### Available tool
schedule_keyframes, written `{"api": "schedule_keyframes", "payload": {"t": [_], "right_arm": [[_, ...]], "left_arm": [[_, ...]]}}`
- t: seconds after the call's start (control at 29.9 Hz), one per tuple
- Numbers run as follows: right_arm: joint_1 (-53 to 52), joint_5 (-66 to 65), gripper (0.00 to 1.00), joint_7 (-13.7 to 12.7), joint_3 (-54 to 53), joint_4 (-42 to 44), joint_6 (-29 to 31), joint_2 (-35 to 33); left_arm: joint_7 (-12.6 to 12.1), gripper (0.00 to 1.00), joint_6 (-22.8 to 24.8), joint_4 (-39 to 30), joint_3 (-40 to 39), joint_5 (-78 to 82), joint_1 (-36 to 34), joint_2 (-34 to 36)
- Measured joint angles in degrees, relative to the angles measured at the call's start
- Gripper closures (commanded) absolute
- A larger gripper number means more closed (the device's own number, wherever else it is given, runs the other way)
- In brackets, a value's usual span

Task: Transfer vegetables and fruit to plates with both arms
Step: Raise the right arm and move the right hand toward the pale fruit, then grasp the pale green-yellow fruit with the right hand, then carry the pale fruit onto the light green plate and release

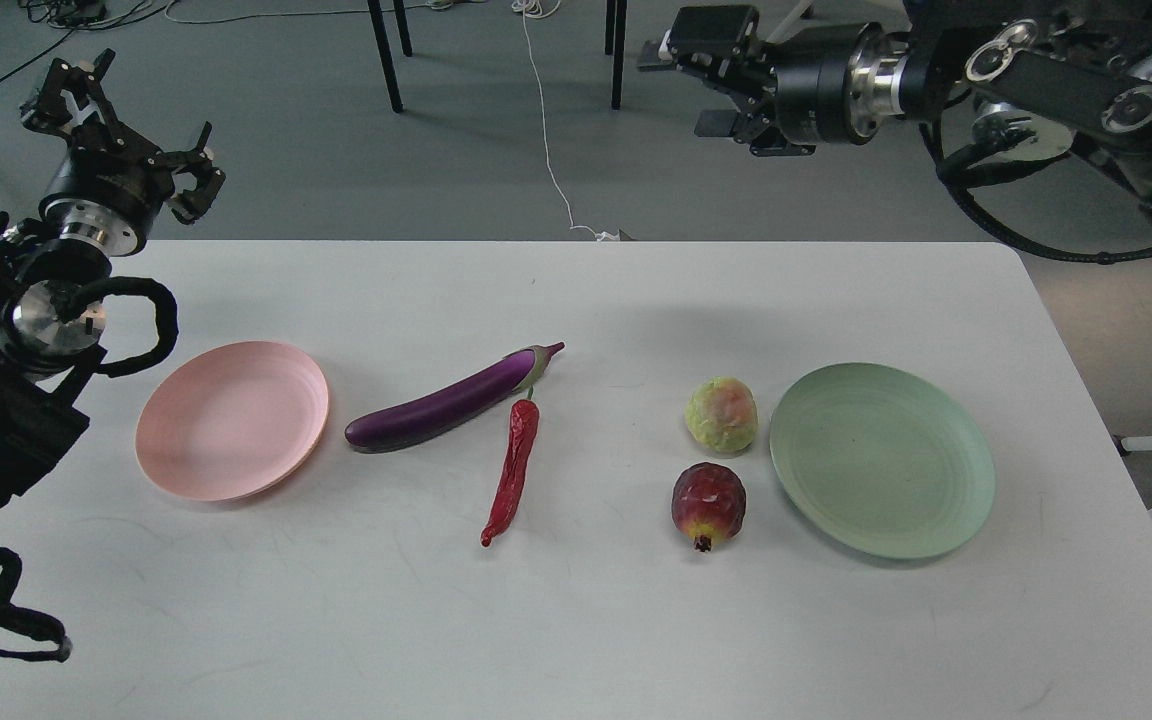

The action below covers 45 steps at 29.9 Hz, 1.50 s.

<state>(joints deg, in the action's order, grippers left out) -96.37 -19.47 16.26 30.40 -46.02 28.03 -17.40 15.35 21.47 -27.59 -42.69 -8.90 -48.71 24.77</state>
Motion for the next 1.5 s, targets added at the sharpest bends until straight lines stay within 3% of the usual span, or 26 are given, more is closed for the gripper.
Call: {"api": "schedule_keyframes", "payload": {"t": [0.27,0.6,0.84,1.07,1.27,1.5], "right_arm": [[-0.6,-27.2,0.03,1.1,15.0,-5.0,-3.3,6.9],[6.3,-29.9,0.09,2.1,20.2,-3.9,-6.5,10.3],[9.2,-29.8,0.26,2.0,20.4,-2.3,-6.8,12.1],[9.5,-29.7,0.56,2.0,22.3,-2.5,-6.5,12.5],[4.6,-28.9,0.56,2.0,21.2,-3.1,-6.5,9.3],[1.1,-29.6,0.55,1.4,19.1,-9.2,-6.5,-2.2]], "left_arm": [[-0.1,0.02,1.7,-0.1,0.1,0.0,0.0,1.1],[-0.1,0.02,2.3,-0.1,0.1,0.1,0.0,1.1],[-0.1,0.02,2.4,-0.1,0.1,0.1,0.1,1.0],[0.0,0.02,2.3,-0.1,0.1,0.1,0.1,1.2],[0.0,0.02,2.2,0.0,0.0,0.1,0.1,1.3],[-0.1,0.02,2.2,-0.1,0.0,0.0,0.1,1.3]]}}
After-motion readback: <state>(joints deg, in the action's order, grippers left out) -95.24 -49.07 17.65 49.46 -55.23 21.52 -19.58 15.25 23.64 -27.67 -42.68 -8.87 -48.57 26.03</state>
